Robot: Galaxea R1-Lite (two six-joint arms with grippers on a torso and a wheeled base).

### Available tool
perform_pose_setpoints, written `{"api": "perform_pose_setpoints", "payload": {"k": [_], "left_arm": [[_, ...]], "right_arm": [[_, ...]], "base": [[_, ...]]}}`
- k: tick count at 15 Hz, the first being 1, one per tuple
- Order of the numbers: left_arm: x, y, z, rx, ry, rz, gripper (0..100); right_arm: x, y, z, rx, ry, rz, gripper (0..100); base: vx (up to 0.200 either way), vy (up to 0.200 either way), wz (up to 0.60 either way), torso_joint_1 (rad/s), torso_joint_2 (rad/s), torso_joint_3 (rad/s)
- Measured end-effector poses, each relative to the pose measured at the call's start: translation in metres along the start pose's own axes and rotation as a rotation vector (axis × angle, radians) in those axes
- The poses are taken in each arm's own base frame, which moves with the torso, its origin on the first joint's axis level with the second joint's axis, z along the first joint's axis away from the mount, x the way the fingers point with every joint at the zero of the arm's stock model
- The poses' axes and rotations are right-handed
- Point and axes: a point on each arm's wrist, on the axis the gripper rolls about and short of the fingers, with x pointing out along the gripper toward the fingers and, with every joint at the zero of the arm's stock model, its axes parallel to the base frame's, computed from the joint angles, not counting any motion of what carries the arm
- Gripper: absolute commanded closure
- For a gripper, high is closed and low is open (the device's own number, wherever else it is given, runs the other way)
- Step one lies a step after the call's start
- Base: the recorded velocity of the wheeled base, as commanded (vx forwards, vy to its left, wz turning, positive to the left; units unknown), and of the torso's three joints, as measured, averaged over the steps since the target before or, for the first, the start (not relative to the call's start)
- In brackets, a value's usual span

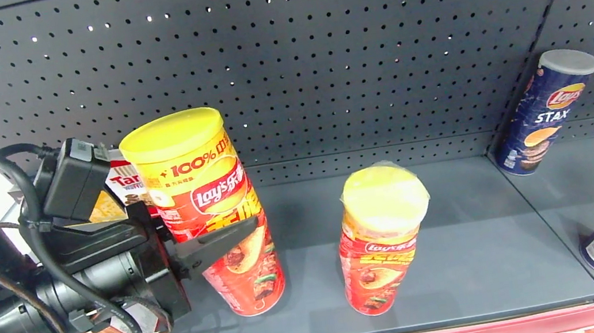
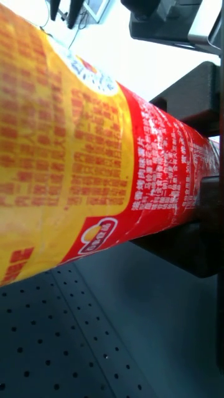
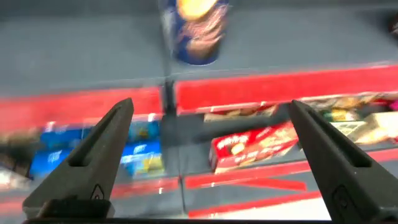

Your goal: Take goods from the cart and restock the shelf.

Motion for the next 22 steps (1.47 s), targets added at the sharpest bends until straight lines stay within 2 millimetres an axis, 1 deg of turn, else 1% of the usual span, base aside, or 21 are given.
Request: {"api": "perform_pose_setpoints", "payload": {"k": [2, 9, 11, 12, 14, 16, 20, 22], "left_arm": [[0.000, -0.001, 0.002, 0.012, -0.019, -0.014, 100], [0.008, -0.012, 0.004, 0.007, -0.018, -0.084, 100], [0.011, -0.012, 0.005, 0.009, -0.021, -0.089, 100], [0.014, -0.010, 0.007, 0.010, -0.023, -0.089, 100], [0.023, -0.004, 0.018, 0.027, -0.052, -0.083, 100], [0.032, 0.002, 0.023, 0.018, -0.037, -0.081, 100], [0.052, 0.018, 0.024, -0.018, 0.027, -0.072, 100], [0.068, 0.029, 0.028, -0.011, 0.015, -0.098, 100]], "right_arm": [[-0.003, 0.000, -0.002, 0.020, -0.028, 0.048, 0], [-0.004, 0.000, -0.003, 0.021, -0.051, 0.055, 0], [-0.004, 0.000, -0.003, 0.021, -0.052, 0.056, 0], [-0.004, 0.000, -0.003, 0.021, -0.052, 0.056, 0], [-0.004, 0.000, -0.003, 0.020, -0.053, 0.055, 0], [-0.004, 0.000, -0.003, 0.020, -0.053, 0.055, 0], [-0.004, 0.000, -0.003, 0.020, -0.053, 0.055, 0], [-0.004, 0.000, -0.003, 0.021, -0.053, 0.055, 0]], "base": [[0.000, 0.000, 0.00, 0.000, 0.00, 0.000], [0.000, 0.000, 0.00, 0.000, 0.00, 0.000], [0.000, 0.000, 0.00, 0.000, 0.00, 0.000], [0.000, 0.000, 0.00, 0.000, 0.00, 0.000], [0.000, 0.000, 0.00, 0.000, 0.00, 0.000], [0.000, 0.000, 0.00, 0.000, 0.00, 0.000], [0.000, 0.000, 0.00, 0.000, 0.00, 0.000], [0.000, 0.000, 0.00, 0.000, 0.00, 0.000]]}}
